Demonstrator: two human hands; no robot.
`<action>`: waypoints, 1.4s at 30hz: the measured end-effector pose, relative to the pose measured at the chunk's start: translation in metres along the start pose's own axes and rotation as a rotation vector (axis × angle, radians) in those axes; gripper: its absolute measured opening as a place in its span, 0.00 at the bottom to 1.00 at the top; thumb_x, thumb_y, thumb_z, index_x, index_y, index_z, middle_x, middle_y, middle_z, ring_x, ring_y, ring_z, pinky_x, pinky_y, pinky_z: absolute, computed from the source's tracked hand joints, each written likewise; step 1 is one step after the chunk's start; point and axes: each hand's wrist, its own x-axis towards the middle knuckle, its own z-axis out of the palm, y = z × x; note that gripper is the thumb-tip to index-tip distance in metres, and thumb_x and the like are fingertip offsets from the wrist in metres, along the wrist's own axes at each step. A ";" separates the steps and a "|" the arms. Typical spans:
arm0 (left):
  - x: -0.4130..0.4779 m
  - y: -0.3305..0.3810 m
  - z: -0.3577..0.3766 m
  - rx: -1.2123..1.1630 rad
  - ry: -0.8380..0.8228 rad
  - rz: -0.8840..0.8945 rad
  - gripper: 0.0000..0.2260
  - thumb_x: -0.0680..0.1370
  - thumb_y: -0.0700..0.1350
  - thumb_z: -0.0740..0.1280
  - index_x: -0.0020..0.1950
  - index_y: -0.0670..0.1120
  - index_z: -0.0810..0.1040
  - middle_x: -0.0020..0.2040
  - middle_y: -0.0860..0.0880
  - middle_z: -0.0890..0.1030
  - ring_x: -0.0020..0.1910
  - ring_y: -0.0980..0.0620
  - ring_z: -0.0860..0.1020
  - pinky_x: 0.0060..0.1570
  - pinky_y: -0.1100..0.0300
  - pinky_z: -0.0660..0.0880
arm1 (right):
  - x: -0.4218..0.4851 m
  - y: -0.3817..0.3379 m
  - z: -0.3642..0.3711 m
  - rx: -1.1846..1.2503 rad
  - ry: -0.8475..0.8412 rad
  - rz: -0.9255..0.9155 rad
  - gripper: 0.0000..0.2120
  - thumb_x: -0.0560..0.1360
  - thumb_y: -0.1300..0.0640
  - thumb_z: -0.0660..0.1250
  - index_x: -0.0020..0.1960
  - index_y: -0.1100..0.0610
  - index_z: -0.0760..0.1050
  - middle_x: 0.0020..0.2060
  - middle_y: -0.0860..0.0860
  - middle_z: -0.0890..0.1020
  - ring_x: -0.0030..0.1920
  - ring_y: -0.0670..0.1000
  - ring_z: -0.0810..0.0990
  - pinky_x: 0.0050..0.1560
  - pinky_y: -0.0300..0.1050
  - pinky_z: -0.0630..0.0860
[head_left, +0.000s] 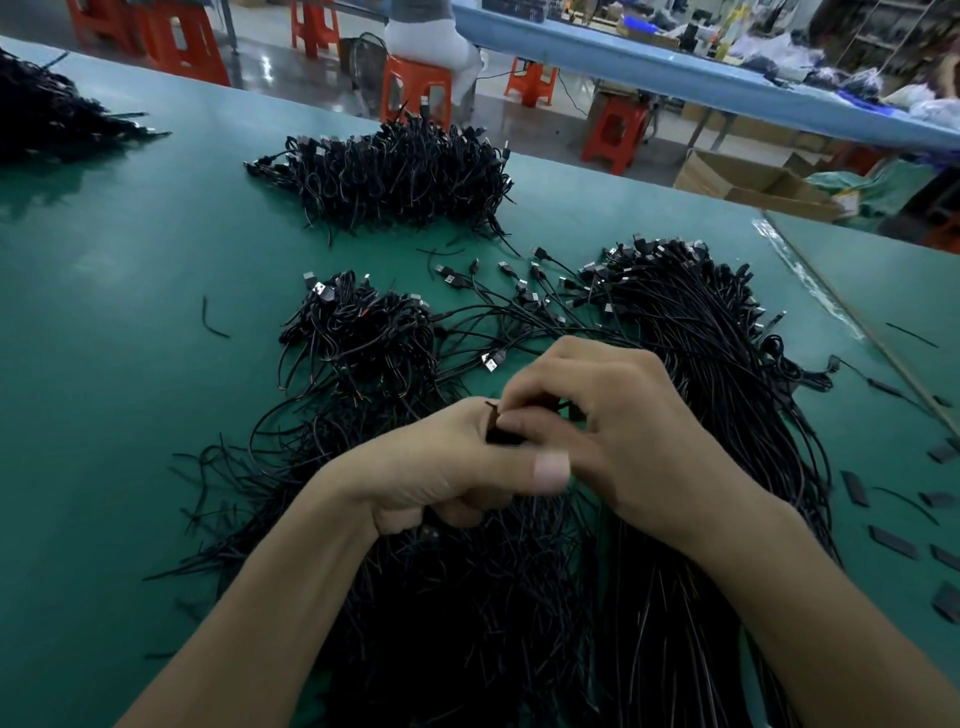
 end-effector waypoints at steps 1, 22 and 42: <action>0.000 0.000 0.000 0.061 -0.019 0.027 0.15 0.65 0.50 0.78 0.31 0.53 0.71 0.27 0.55 0.63 0.25 0.56 0.59 0.29 0.62 0.53 | 0.000 0.000 -0.001 -0.015 -0.011 0.013 0.02 0.76 0.56 0.72 0.46 0.50 0.82 0.42 0.43 0.79 0.45 0.44 0.78 0.48 0.46 0.76; 0.003 0.010 0.009 -0.344 0.195 0.064 0.10 0.80 0.36 0.52 0.42 0.46 0.68 0.33 0.51 0.64 0.29 0.56 0.60 0.26 0.64 0.53 | -0.003 0.000 0.010 -0.522 0.205 -0.091 0.09 0.79 0.55 0.65 0.49 0.59 0.80 0.45 0.53 0.76 0.47 0.54 0.72 0.40 0.49 0.75; 0.008 0.006 0.008 0.231 0.710 0.632 0.11 0.79 0.37 0.68 0.52 0.53 0.82 0.43 0.56 0.85 0.43 0.57 0.84 0.44 0.65 0.78 | 0.001 0.008 0.030 0.949 0.280 0.301 0.06 0.74 0.50 0.69 0.41 0.50 0.81 0.32 0.42 0.77 0.35 0.41 0.72 0.40 0.40 0.74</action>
